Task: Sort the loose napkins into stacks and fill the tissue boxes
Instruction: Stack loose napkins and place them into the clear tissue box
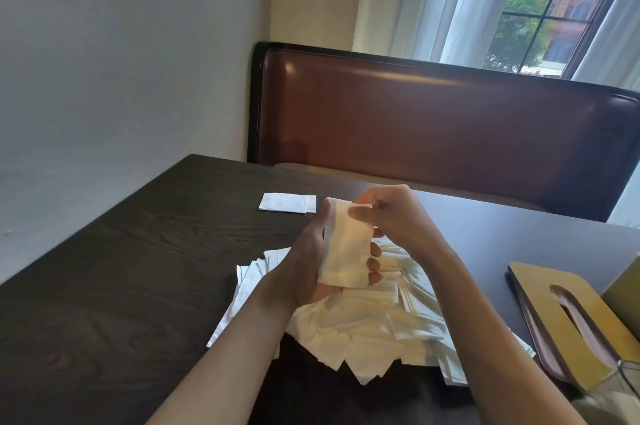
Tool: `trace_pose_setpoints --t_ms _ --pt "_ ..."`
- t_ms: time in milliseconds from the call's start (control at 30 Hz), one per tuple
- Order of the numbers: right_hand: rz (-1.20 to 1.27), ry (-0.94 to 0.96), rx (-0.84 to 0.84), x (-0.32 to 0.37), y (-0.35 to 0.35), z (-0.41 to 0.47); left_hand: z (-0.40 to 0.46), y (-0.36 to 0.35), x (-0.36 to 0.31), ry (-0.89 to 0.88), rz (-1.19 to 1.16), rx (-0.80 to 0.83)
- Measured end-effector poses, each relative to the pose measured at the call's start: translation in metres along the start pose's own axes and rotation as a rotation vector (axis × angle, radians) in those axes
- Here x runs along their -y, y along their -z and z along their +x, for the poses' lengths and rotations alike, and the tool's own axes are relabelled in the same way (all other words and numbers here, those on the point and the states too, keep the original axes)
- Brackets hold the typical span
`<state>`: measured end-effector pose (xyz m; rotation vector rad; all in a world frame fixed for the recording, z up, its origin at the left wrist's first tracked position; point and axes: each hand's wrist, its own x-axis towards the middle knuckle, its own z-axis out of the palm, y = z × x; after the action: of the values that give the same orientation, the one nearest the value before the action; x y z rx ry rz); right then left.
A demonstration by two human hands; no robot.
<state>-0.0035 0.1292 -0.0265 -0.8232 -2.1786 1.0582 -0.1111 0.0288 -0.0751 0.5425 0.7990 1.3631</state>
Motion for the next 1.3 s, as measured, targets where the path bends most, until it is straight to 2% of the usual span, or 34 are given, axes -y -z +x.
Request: trace_pose_setpoints --t_ms 167,267,333,433,500,600,667,767,900,1000,1100,1300 --pt "0.015 0.082 -0.137 0.004 0.007 0.002 0.001 0.006 0.000 -0.028 -0.001 0.000" --pt "0.129 0.131 -0.247 0.007 0.010 0.002 -0.001 0.006 -0.002 -0.023 -0.060 0.023" --pt "0.287 0.120 -0.180 0.014 0.016 -0.002 -0.003 0.002 -0.005 -0.019 -0.103 -0.001" --pt "0.452 0.063 0.066 0.026 0.020 -0.010 -0.005 0.002 -0.006 -0.024 -0.181 -0.039" --pt "0.322 0.061 0.129 0.027 0.016 -0.012 -0.006 0.002 -0.006 -0.026 -0.184 -0.022" --pt "0.013 0.106 0.078 0.021 0.005 -0.008 -0.006 0.003 -0.005 -0.011 -0.140 0.003" --pt "-0.081 0.105 0.054 0.015 0.001 -0.005 -0.006 0.003 -0.004 -0.012 -0.132 0.045" --pt "0.002 0.099 -0.011 0.006 -0.001 -0.001 -0.005 0.005 -0.004 -0.026 -0.138 0.045" --pt "0.058 -0.009 -0.241 -0.012 0.007 0.008 -0.004 0.015 -0.012 -0.105 -0.293 -0.118" --pt "-0.110 -0.189 -0.148 -0.037 0.008 0.012 0.000 0.024 -0.013 -0.166 -0.364 -0.276" --pt "-0.171 -0.260 0.007 -0.050 -0.001 0.011 0.003 0.028 -0.011 -0.135 -0.365 -0.379" --pt "-0.128 -0.378 0.120 -0.048 -0.004 0.007 0.007 0.032 -0.007 -0.025 -0.266 -0.363"
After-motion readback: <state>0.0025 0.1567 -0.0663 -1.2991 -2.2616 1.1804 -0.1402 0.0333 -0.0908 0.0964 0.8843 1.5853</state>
